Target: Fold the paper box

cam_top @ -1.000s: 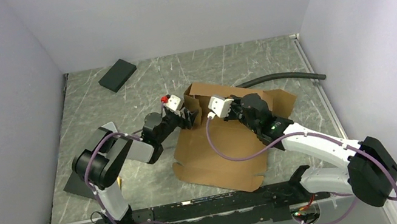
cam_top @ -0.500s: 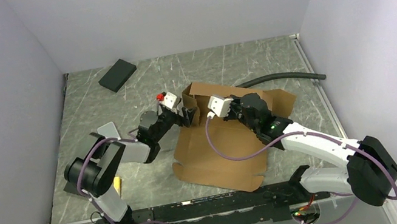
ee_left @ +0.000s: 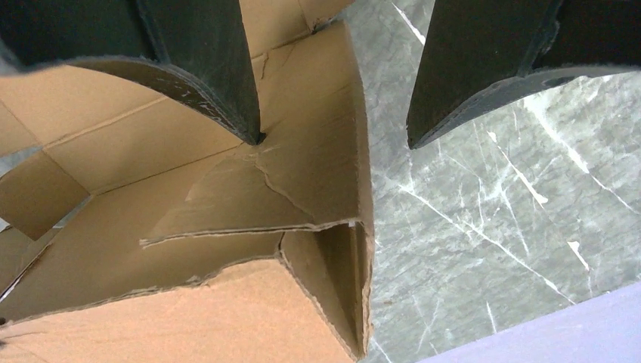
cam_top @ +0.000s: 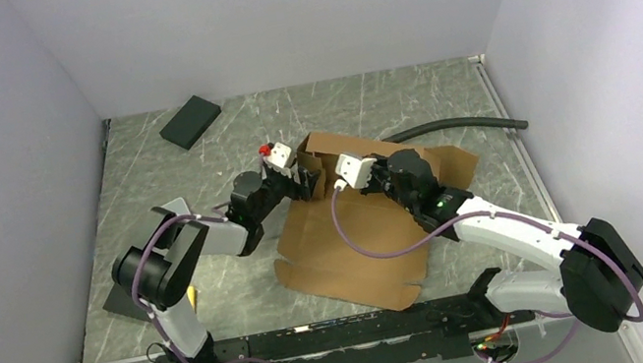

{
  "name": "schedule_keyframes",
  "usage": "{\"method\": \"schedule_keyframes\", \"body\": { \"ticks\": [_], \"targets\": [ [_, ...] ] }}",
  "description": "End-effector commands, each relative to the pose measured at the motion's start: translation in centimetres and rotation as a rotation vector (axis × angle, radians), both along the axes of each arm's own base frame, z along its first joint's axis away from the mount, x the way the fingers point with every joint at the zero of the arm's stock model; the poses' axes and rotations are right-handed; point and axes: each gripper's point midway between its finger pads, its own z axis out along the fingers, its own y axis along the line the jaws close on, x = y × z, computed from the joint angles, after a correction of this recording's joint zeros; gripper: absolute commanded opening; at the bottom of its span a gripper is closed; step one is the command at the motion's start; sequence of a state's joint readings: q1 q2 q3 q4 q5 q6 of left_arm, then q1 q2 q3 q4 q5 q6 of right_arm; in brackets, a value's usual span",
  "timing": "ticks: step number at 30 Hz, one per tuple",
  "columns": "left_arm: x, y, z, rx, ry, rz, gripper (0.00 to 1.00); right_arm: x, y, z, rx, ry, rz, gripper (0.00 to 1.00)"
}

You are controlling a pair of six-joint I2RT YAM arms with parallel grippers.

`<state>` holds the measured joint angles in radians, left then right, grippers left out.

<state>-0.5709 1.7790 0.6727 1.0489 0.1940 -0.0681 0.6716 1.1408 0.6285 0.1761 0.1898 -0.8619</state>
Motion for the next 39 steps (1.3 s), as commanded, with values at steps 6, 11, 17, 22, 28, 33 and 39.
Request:
{"method": "schedule_keyframes", "body": {
  "ticks": [6, 11, 17, 22, 28, 33, 39],
  "targets": [
    [1.8, 2.3, 1.8, -0.095, -0.027, 0.174, 0.83, -2.3, 2.0, -3.3, 0.033, 0.194, 0.091, 0.0],
    [2.2, 1.9, 2.2, -0.103, -0.029, 0.17, 0.81, -2.3, 2.6, -3.2, 0.045, 0.22, 0.105, 0.0],
    [2.7, 1.2, 3.0, -0.11, -0.075, 0.144, 0.81, -2.3, 3.1, -3.6, 0.044, 0.257, 0.108, 0.0],
    [2.8, 0.5, 3.6, -0.092, -0.145, 0.1, 0.73, -1.8, 3.1, -3.3, 0.048, 0.248, 0.087, 0.0],
    [2.8, -0.2, 3.9, -0.104, -0.191, 0.065, 0.33, -1.7, 3.0, -3.7, 0.046, 0.249, 0.077, 0.0],
    [2.5, -0.5, 4.0, -0.106, -0.199, 0.042, 0.21, -1.7, 3.0, -4.0, 0.045, 0.256, 0.075, 0.0],
    [3.6, -0.1, 3.6, -0.06, -0.191, 0.088, 0.49, -1.9, 3.3, -4.0, 0.053, 0.267, 0.087, 0.0]
  ]
}}
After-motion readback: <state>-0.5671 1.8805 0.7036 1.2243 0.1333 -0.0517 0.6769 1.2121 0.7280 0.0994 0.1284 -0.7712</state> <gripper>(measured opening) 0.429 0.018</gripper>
